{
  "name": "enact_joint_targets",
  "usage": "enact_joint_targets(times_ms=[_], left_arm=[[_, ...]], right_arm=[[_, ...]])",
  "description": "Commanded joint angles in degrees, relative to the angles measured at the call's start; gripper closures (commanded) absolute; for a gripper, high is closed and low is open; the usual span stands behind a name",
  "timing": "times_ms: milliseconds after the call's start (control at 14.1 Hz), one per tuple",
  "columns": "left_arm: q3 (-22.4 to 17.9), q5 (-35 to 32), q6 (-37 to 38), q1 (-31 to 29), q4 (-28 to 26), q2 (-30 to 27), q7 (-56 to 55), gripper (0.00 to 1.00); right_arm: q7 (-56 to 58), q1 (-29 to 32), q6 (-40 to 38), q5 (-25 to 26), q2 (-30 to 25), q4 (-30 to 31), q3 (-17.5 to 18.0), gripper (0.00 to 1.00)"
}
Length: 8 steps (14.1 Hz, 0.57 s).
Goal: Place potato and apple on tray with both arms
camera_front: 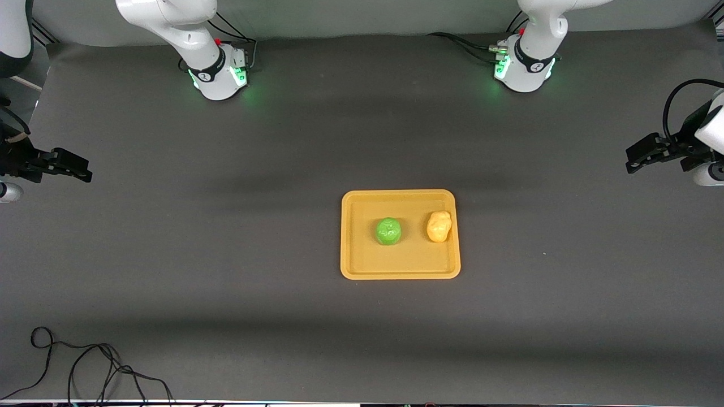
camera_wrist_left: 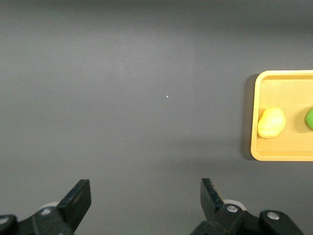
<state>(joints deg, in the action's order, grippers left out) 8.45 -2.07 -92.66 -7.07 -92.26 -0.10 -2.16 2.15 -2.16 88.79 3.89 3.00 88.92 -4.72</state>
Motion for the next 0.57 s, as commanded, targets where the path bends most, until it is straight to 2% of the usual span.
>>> enact_joint_targets(times_ms=[0, 212, 496], left_arm=[[-0.5, 0.6, 0.7, 0.5, 0.2, -0.8, 0.0, 0.00], [-0.2, 0.6, 0.6, 0.6, 0.2, -0.9, 0.0, 0.00], [-0.1, 0.6, 0.6, 0.6, 0.3, -0.9, 0.0, 0.00]], right_arm=[[0.0, 0.4, -2.0, -1.4, -0.7, -0.3, 0.2, 0.00], [0.0, 0.5, -3.6, -5.0, -0.8, -0.2, -0.3, 0.00], [0.0, 0.5, -4.1, -5.2, -0.8, -0.3, -0.3, 0.00]])
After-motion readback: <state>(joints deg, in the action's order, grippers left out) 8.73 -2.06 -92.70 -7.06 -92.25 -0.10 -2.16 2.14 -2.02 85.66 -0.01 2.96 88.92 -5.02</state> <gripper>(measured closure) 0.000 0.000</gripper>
